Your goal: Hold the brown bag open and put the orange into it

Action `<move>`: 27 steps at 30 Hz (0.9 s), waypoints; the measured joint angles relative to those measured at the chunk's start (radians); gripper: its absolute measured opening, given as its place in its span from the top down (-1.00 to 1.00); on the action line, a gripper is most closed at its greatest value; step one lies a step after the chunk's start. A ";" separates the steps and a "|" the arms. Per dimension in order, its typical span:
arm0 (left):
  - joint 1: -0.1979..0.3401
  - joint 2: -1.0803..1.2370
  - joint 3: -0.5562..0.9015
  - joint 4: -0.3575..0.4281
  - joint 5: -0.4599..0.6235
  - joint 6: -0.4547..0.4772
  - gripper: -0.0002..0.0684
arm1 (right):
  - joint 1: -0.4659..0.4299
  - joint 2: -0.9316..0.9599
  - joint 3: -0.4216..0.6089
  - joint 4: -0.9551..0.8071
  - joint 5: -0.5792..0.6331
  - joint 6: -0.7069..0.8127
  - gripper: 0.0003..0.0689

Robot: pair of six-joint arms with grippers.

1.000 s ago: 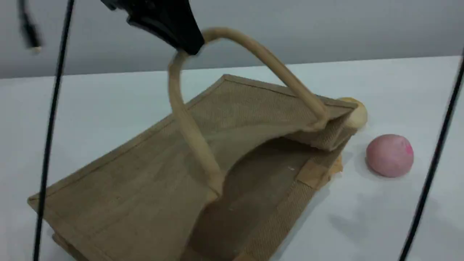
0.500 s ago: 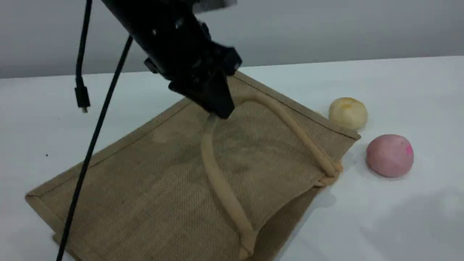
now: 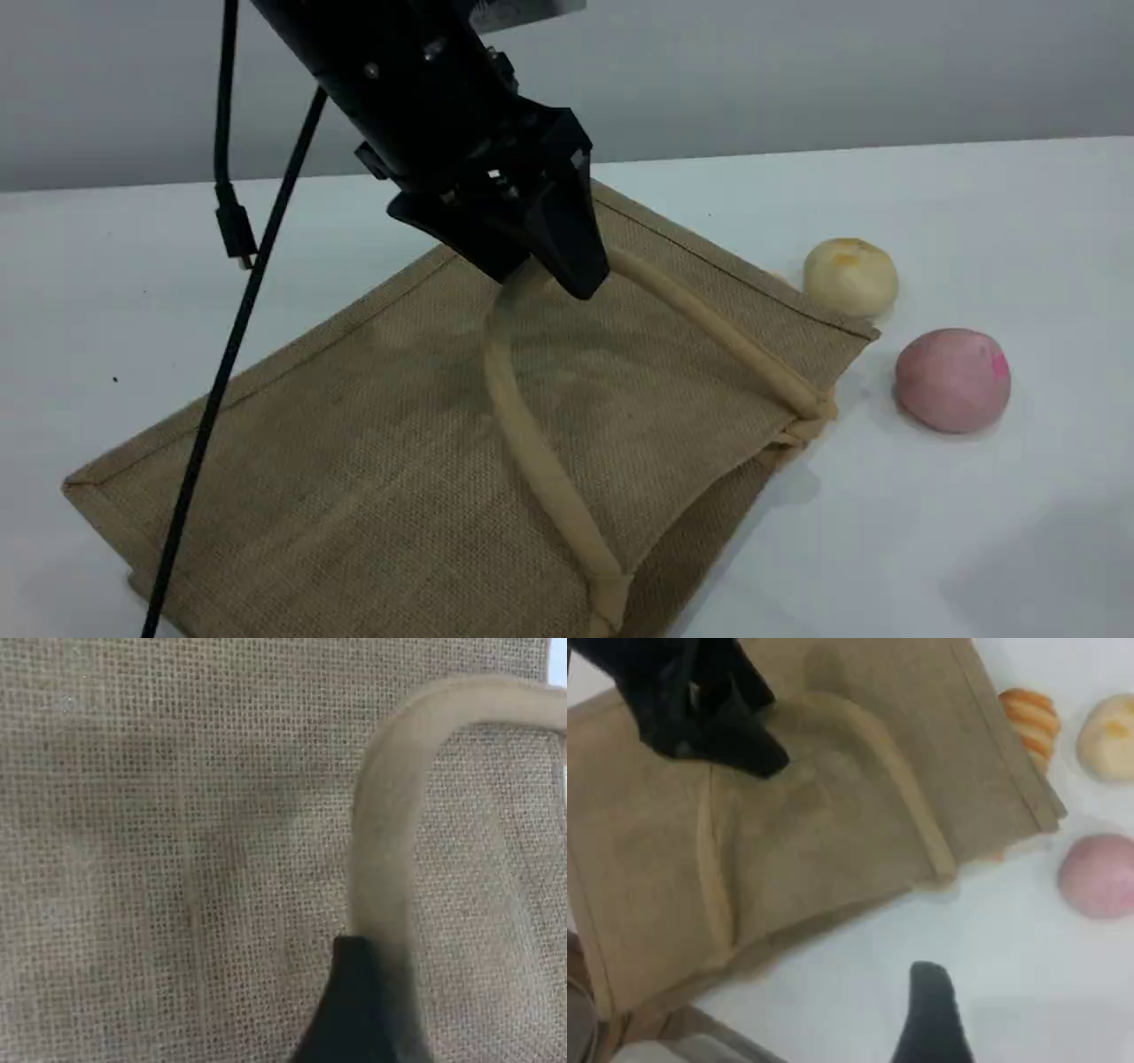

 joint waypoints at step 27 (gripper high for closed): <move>-0.022 -0.367 0.025 0.312 0.422 -0.327 -0.43 | 0.000 -0.557 0.058 -0.172 0.256 0.180 -0.28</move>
